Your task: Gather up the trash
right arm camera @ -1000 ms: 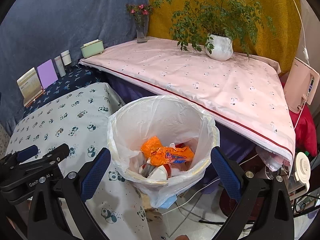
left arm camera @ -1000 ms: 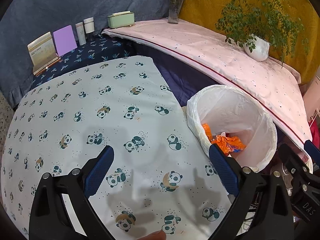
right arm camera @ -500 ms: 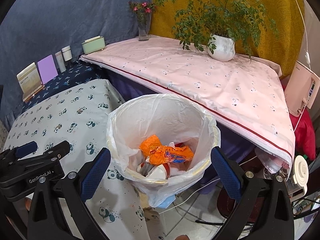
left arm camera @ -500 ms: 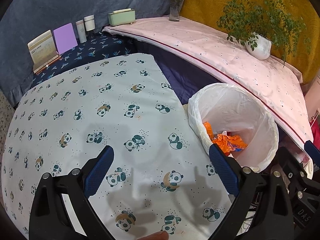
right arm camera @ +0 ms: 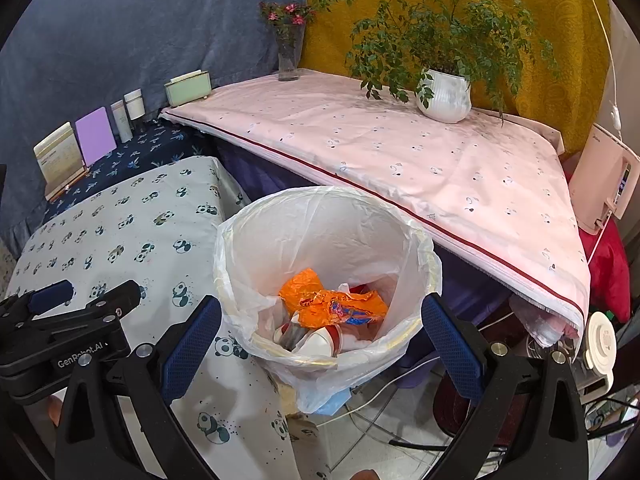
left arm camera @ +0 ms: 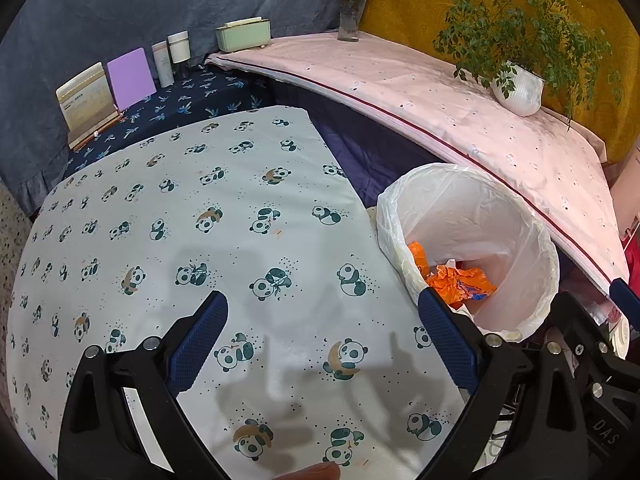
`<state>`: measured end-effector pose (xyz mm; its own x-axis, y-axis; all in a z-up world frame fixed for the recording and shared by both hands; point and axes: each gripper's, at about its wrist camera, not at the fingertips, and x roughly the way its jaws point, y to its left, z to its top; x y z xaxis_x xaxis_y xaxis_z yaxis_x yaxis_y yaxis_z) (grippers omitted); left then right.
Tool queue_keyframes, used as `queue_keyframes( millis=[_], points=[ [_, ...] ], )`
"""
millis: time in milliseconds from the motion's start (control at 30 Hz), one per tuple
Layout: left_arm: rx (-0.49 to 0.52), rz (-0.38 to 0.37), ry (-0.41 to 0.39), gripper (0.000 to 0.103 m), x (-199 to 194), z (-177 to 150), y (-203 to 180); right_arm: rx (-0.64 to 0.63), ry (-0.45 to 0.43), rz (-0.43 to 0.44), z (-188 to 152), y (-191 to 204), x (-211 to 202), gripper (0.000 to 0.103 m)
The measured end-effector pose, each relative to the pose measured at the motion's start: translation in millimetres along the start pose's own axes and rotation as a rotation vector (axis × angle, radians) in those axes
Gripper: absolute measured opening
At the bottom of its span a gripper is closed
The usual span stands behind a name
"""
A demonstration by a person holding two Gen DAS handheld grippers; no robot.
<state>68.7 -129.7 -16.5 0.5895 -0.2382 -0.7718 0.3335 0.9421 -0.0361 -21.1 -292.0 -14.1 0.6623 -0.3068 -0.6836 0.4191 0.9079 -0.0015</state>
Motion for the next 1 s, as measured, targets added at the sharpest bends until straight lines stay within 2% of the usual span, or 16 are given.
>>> queue_keyframes(
  millis=[1000],
  points=[
    [0.021, 0.029, -0.015, 0.091, -3.2, -1.7, -3.1, 0.0, 0.007, 0.005, -3.9, -0.9, 2.1, 0.097]
  ],
)
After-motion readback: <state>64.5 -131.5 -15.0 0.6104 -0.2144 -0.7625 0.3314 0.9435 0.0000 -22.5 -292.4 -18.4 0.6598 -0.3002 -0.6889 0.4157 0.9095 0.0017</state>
